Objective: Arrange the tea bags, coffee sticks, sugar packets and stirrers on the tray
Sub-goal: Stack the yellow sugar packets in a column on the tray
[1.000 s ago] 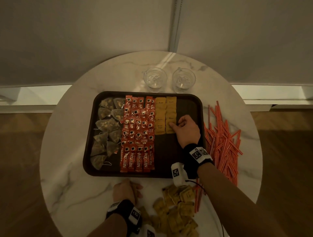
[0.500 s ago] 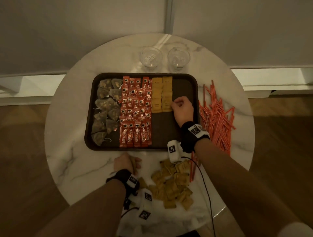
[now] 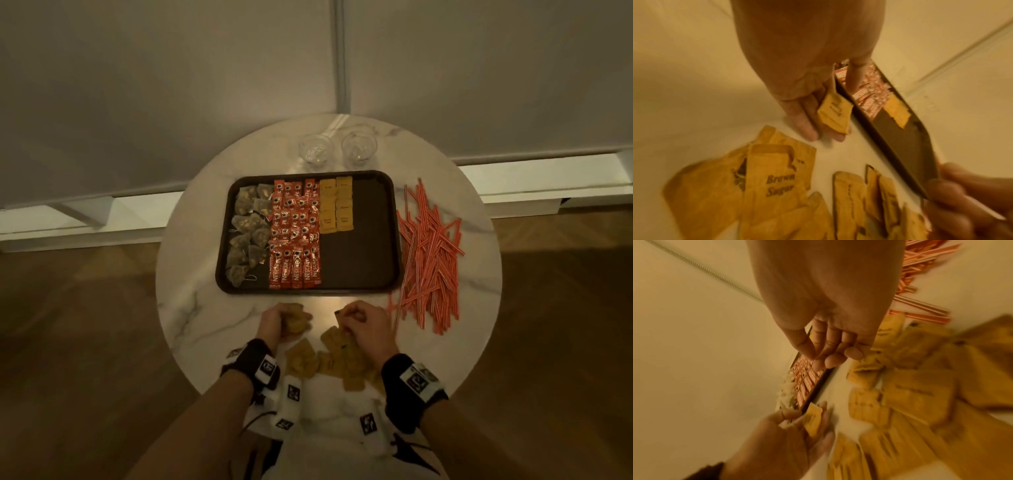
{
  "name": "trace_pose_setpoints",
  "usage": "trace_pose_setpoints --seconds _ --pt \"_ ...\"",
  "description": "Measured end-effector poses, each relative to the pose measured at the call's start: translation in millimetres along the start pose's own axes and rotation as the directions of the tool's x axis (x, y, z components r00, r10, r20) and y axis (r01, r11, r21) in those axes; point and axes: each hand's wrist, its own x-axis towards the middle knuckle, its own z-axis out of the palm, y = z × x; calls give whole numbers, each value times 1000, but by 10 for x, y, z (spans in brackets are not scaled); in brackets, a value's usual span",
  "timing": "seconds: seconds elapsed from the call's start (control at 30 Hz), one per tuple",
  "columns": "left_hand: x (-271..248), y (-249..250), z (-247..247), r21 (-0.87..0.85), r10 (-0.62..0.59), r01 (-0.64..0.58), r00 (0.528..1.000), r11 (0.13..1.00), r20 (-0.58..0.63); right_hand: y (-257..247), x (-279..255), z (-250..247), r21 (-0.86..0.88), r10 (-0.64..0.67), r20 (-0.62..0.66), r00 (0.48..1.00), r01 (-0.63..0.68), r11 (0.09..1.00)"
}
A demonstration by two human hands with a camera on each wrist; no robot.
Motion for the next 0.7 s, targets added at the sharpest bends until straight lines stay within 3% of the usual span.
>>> trace_pose_setpoints --seconds 0.1,0.3,0.4,0.57,0.7 --pt "-235 -39 -44 101 98 -97 995 990 0 59 -187 89 -40 28 104 994 -24 999" --pt "-651 -55 14 1 248 -249 966 969 70 -87 -360 252 32 36 273 961 -46 998" --pt "-772 -86 100 -79 258 -251 962 965 93 -148 -377 262 33 -21 262 965 13 999" --pt "-781 -127 107 166 343 -340 939 926 7 -212 -339 140 19 -64 118 991 62 998" --pt "-776 -69 27 293 304 -353 931 888 199 -299 -298 64 -69 -130 59 990 134 989"
